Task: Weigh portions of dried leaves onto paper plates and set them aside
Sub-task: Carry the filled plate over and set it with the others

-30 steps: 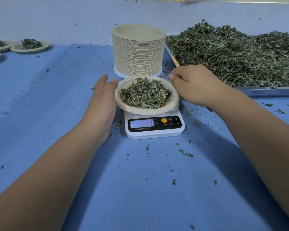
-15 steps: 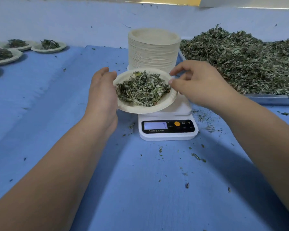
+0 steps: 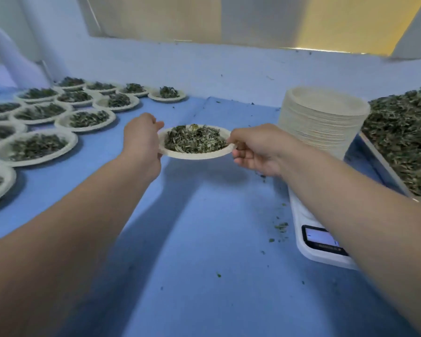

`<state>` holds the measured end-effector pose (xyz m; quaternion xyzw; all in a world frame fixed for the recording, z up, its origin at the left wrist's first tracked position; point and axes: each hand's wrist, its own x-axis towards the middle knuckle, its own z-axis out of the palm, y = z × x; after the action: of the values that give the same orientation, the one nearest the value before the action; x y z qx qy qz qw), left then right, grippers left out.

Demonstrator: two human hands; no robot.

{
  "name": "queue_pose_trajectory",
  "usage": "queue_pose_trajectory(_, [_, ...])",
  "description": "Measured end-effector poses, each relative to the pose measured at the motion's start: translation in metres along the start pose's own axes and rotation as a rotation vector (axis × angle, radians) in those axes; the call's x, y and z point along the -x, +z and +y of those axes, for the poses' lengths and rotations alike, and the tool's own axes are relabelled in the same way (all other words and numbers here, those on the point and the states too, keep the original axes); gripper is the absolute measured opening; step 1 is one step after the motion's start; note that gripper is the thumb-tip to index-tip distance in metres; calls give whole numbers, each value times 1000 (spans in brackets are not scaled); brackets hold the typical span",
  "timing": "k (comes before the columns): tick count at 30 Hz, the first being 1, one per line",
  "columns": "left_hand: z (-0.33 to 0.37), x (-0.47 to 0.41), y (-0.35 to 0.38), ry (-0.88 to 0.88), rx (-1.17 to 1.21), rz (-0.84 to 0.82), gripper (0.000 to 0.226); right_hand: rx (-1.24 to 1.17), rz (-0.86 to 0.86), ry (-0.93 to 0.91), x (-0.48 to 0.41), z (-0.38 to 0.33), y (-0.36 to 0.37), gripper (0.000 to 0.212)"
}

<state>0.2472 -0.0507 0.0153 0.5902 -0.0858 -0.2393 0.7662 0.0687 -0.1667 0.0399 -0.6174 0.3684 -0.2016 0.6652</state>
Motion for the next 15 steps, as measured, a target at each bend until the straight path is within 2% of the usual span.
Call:
queue_pose_trajectory(4, [5, -42, -20, -35, 43, 20, 10, -64, -18, 45, -52, 3, 43, 16])
queue_pose_trajectory(7, [5, -77, -38, 19, -134, 56, 22, -66, -18, 75, -92, 7, 74, 15])
queue_pose_trajectory(10, [-1, -107, -57, 111, -324, 113, 16, -45, 1, 91, -132, 9, 101, 11])
queue_pose_trajectory(12, [-9, -114, -68, 171, -404, 87, 29, -43, -1, 118, -158, 9, 117, 9])
queue_pose_trajectory(15, [-13, -126, -77, 204, -352, 80, 26, -61, -10, 145, -191, 3, 138, 8])
